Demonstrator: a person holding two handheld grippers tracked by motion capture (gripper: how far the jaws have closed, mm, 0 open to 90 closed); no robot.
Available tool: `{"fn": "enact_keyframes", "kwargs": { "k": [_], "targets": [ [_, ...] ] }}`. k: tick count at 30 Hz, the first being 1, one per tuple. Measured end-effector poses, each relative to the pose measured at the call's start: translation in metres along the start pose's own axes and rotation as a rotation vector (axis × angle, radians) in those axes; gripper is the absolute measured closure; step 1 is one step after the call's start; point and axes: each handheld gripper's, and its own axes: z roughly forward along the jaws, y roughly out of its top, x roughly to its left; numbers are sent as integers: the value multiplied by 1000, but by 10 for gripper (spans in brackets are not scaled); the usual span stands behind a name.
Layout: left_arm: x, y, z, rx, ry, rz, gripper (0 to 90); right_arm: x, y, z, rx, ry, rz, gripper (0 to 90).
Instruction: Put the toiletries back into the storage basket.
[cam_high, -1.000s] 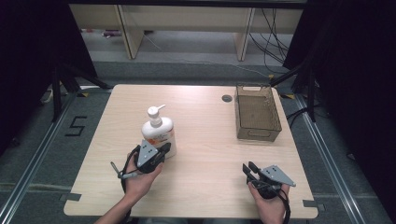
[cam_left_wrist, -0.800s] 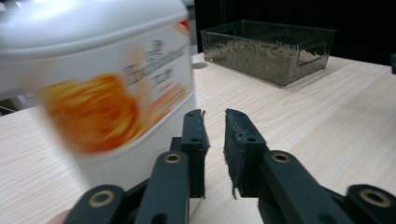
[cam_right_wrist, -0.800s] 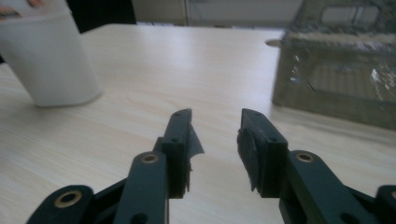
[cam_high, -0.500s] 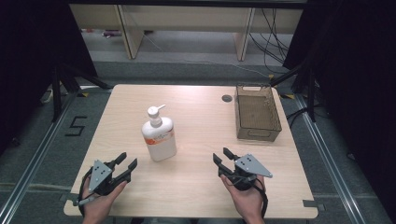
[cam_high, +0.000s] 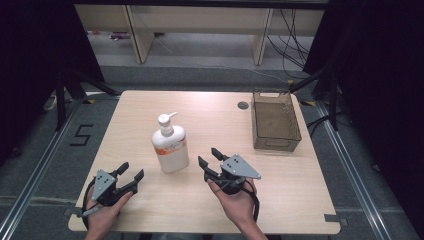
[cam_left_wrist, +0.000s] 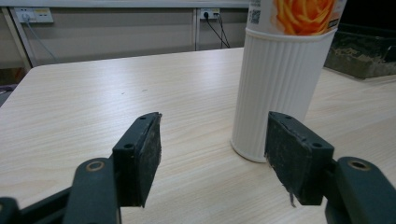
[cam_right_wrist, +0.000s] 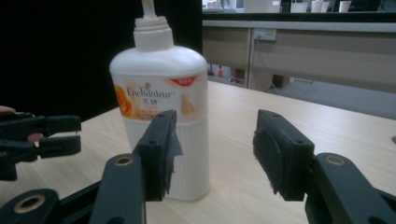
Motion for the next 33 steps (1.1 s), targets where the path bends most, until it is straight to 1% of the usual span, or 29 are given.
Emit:
{"fn": "enact_keyframes", "kwargs": {
  "k": [1,2,3,4,6,7,8,9,10,11,12,14,15,17,18,21,22,23,24,25,26,27,28,29,30,31,32,33],
  "targets": [
    [1,-1,1,0,2,9,342,2,1,4,-16,5,-3,487],
    [1,-1,0,13,13,9,341,6,3,6,4,12,33,486],
    [1,-2,0,14,15,11,341,6,4,9,-19,9,14,486],
    [1,-3,0,15,21,9,345,8,6,12,-17,9,0,486],
    [3,-5,1,8,23,2,348,11,10,18,-31,6,-7,487],
    [3,-5,1,8,23,2,348,11,10,18,-31,6,-7,487],
    [4,-5,-1,12,43,-1,349,16,15,23,-30,17,-8,493],
    [4,-5,-1,12,43,-1,350,16,15,23,-30,17,-8,493],
    [6,-5,-2,7,45,-11,350,20,20,29,-40,20,-17,497],
    [6,-5,-2,7,45,-11,350,20,20,29,-40,20,-17,497],
    [6,-5,-1,-1,39,-13,347,24,24,34,-38,28,-16,497],
    [5,-5,-1,4,43,-11,345,26,26,36,-35,19,-21,497],
    [5,-5,-1,5,43,-8,344,27,30,41,-42,29,-24,497],
    [5,-5,-1,9,43,-1,344,28,32,44,-42,31,-33,497],
    [4,-5,0,13,41,5,344,29,35,49,-46,31,-36,497],
    [4,-5,1,1,36,5,344,30,38,52,-38,29,-32,500],
    [4,-5,1,1,36,4,344,31,40,57,-36,31,-34,500],
    [3,-4,0,17,45,5,344,32,42,60,-44,29,-33,500],
    [3,-4,1,14,42,9,344,33,43,63,-49,21,-44,500],
    [3,-4,0,16,43,10,344,35,45,66,-48,27,-52,500],
    [3,-4,0,14,42,10,344,39,47,68,-39,23,-37,500],
    [3,-4,0,14,42,10,344,39,47,68,-39,23,-37,500],
    [3,-4,0,14,42,9,343,44,52,75,-45,4,-50,500],
    [4,-5,1,8,40,9,343,44,52,75,-45,4,-50,500],
    [3,-5,1,1,37,12,343,48,54,80,-38,-19,-15,501],
    [3,-5,1,1,37,12,343,48,54,80,-38,-19,-15,501],
    [3,-5,0,9,37,12,343,48,56,83,-55,-39,-61,501],
    [3,-5,0,12,38,15,343,51,56,85,-49,-41,-39,501]
  ]
}}
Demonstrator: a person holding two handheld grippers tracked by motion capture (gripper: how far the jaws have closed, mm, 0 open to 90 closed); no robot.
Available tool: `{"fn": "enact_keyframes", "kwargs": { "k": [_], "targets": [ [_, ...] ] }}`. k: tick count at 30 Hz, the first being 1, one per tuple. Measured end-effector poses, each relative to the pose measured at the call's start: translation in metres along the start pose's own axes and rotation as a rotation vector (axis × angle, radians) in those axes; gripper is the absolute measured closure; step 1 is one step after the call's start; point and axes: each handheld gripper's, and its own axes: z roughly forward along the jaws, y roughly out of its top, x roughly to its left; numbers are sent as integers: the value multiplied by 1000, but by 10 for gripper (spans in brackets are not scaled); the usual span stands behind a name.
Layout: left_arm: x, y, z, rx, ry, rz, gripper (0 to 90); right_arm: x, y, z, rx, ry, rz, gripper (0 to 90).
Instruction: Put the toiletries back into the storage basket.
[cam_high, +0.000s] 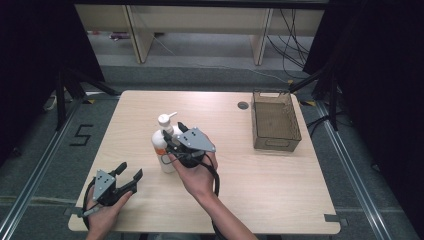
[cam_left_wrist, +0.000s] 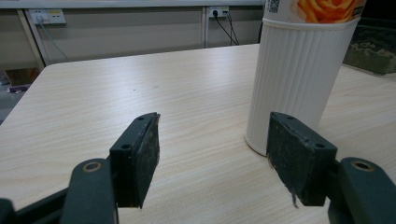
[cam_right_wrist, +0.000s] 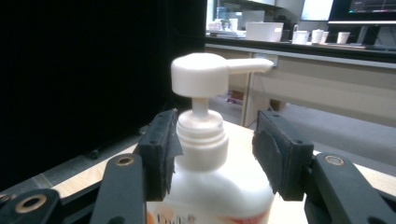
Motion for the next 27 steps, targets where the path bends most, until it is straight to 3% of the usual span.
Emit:
{"fn": "enact_keyframes", "kwargs": {
  "k": [6,7,10,13,14,21,27],
  "targets": [
    [0,0,1,-10,-6,-5,343,6,8,8,5,-29,-3,500],
    [0,0,0,0,-1,-2,343,9,8,12,11,-21,20,501],
    [0,0,0,0,0,-2,343,10,8,16,18,-35,-17,506],
    [0,0,0,0,0,-2,343,14,7,18,35,-28,21,514],
    [0,0,0,0,0,-2,343,13,7,21,13,-37,-10,520],
    [-1,0,0,-1,-1,-1,343,15,10,25,22,-64,-14,579],
    [-1,0,1,1,-2,-1,343,17,11,26,21,-72,15,606]
  ]
}}
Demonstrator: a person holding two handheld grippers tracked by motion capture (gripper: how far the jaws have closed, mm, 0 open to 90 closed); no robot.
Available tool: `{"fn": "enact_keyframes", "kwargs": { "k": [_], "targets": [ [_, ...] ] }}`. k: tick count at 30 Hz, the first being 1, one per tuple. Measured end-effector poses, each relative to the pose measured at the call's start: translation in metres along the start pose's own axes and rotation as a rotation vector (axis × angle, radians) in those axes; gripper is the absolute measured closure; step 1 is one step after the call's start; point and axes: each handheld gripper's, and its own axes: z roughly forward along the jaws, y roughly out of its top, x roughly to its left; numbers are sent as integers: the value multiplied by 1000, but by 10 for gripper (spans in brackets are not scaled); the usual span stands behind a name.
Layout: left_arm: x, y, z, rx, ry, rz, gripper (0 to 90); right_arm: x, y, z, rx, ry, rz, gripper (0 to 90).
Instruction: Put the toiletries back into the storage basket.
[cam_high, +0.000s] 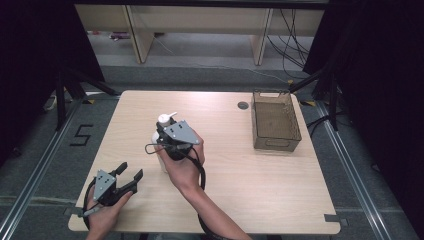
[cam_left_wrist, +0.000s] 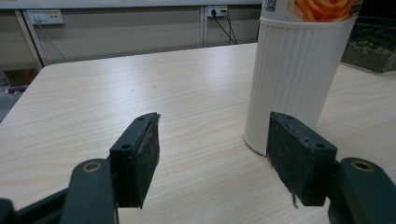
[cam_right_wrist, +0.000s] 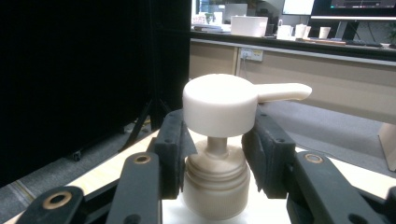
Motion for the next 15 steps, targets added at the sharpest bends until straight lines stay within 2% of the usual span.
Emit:
{"fn": "enact_keyframes", "kwargs": {
  "k": [5,6,9,10,15],
  "targets": [
    [0,0,0,0,0,-1,344,-1,1,-2,18,7,-10,611],
    [0,0,0,-1,-1,-1,344,-3,1,-3,19,19,23,611],
    [0,0,1,-12,-5,-6,344,-7,2,-5,20,20,29,612],
    [0,0,0,-1,1,-2,344,-11,4,-8,6,19,48,613],
    [0,0,0,0,0,0,344,-19,10,-17,-1,10,40,613]
  ]
}}
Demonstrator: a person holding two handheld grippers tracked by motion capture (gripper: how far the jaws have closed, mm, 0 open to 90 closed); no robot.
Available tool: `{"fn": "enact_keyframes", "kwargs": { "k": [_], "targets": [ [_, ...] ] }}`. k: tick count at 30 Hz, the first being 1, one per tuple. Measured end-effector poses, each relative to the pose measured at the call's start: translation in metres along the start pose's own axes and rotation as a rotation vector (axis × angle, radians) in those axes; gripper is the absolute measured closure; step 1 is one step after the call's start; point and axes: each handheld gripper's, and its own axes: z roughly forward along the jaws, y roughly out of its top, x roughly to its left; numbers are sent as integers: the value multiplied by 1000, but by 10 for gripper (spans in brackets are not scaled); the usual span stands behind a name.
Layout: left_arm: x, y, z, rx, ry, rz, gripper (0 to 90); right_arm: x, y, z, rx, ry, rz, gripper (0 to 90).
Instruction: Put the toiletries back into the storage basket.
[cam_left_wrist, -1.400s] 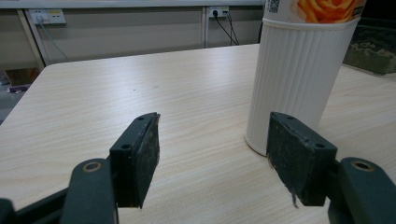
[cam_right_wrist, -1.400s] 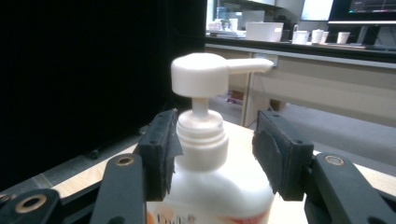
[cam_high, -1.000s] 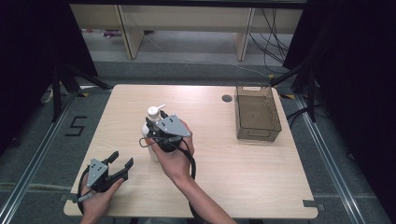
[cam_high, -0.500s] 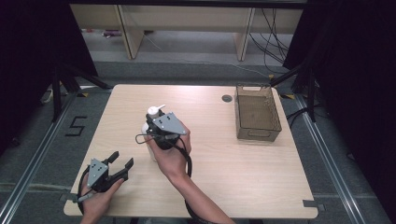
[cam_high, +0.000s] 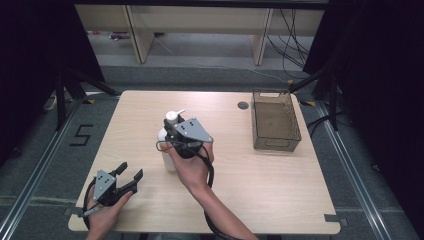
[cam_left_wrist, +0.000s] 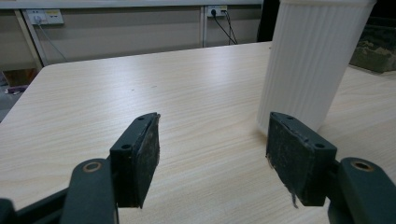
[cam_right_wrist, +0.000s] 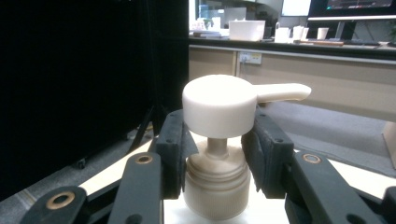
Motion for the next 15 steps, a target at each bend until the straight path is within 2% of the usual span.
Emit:
{"fn": "enact_keyframes", "kwargs": {
  "k": [1,2,11,12,13,14,15],
  "targets": [
    [0,0,0,1,2,0,346,-4,4,-5,0,-7,15,613],
    [0,0,0,1,2,0,347,-4,4,-5,0,-7,15,613],
    [0,0,1,-8,-1,1,347,-36,22,-28,-44,-54,2,614],
    [0,0,1,-8,-1,1,347,-36,22,-28,-44,-54,2,614],
    [0,0,1,-6,-1,1,347,-43,24,-34,-38,-74,15,614],
    [0,0,1,-6,-1,1,347,-43,24,-34,-38,-74,15,614],
    [0,0,0,7,6,3,347,-51,25,-39,-46,-88,4,614]
  ]
}}
